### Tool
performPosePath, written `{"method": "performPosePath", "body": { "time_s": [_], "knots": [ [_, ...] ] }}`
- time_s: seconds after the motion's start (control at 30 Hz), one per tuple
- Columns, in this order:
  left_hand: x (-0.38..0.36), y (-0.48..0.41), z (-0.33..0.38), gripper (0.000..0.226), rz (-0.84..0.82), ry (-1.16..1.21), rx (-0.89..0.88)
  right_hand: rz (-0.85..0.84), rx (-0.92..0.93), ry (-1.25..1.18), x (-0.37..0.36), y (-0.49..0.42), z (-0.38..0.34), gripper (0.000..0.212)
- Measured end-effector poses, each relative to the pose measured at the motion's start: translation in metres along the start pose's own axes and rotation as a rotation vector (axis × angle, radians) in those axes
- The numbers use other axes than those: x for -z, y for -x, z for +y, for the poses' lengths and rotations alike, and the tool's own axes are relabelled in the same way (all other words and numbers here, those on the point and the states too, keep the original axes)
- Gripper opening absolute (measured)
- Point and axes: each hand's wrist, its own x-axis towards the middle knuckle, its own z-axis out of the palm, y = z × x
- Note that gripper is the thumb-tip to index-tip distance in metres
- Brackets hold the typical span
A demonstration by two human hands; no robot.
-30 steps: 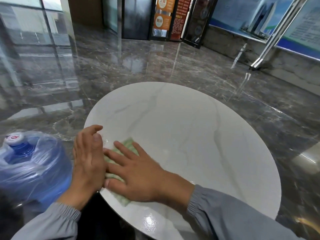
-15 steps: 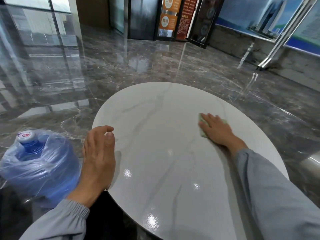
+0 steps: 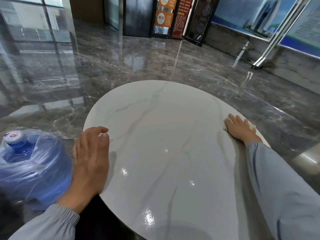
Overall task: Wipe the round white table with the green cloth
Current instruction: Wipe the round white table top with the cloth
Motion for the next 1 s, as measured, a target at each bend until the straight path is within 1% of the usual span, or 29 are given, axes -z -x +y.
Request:
{"method": "performPosePath", "body": {
  "time_s": [0.1,0.17,0.3,0.37,0.47,0.53,0.7,0.9,1.0],
  "knots": [
    [0.001,0.0,0.001,0.036,0.019,0.013,0.006,-0.022,0.207,0.025,-0.015,0.012,-0.075,0.059],
    [0.0,0.001,0.002,0.036,0.027,0.034,0.006,-0.042,0.397,0.079,-0.027,0.035,-0.134,0.058],
    [-0.001,0.002,0.004,0.039,0.111,0.138,0.005,-0.101,0.796,0.152,-0.058,0.121,-0.236,0.057],
    [-0.001,0.003,0.006,0.041,0.166,0.166,0.013,-0.126,0.982,0.17,-0.073,0.176,-0.261,0.058],
    [0.001,0.004,0.007,0.035,0.214,0.196,0.016,-0.152,1.182,0.2,-0.089,0.246,-0.27,0.06],
    [0.002,0.005,0.008,0.032,0.225,0.21,0.004,-0.132,1.242,0.234,-0.091,0.272,-0.267,0.059],
    [0.002,0.004,0.01,0.03,0.263,0.26,0.004,-0.148,1.267,0.26,-0.081,0.296,-0.257,0.057],
    [0.001,0.004,0.009,0.025,0.316,0.381,0.058,-0.203,1.301,0.238,-0.081,0.302,-0.231,0.057],
    [0.002,0.005,0.01,0.028,0.333,0.445,0.064,-0.224,1.317,0.206,-0.081,0.299,-0.223,0.058]
  ]
}}
